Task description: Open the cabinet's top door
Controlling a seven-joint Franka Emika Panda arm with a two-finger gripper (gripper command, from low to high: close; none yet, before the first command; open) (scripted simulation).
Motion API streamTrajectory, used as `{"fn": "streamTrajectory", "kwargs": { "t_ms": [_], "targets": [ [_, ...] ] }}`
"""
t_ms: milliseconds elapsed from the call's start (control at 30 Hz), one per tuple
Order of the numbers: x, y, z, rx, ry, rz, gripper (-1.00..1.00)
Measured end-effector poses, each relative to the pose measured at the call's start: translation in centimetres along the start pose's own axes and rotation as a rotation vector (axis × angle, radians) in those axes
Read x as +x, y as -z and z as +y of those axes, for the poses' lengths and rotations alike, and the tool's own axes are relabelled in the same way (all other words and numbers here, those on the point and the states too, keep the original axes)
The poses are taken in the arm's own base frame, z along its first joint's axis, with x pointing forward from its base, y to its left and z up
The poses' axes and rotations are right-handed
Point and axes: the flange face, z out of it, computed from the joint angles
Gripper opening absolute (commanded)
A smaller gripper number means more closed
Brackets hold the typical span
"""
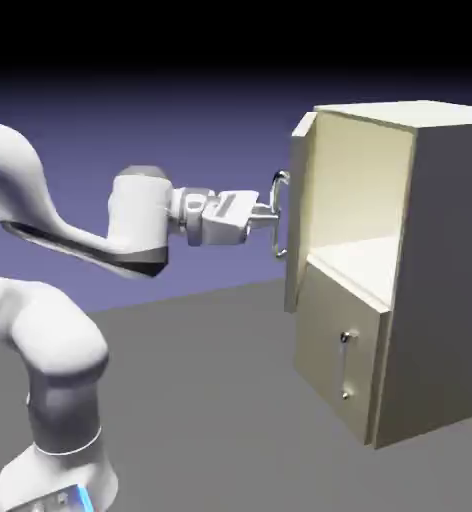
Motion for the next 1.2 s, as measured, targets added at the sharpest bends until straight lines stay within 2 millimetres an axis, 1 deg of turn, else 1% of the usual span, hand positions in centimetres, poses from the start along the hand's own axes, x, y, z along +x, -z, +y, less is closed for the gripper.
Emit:
{"fn": "streamTrajectory", "kwargs": {
  "t_ms": [67, 367, 600, 800, 1000, 1200],
  "targets": [
    [-0.2, 0.2, -0.1, -0.008, 0.002, 0.009, -1.0],
    [-2.5, 4.3, -2.4, -0.144, 0.002, 0.146, -1.0],
    [-5.4, 7.7, -5.3, -0.285, 0.002, 0.287, -1.0],
    [-8.3, 10.0, -8.3, -0.411, 0.002, 0.412, -1.0],
    [-11.1, 11.4, -11.0, -0.521, 0.002, 0.522, -1.0],
    [-13.1, 12.0, -13.0, -0.595, 0.002, 0.596, -1.0]
  ]
}}
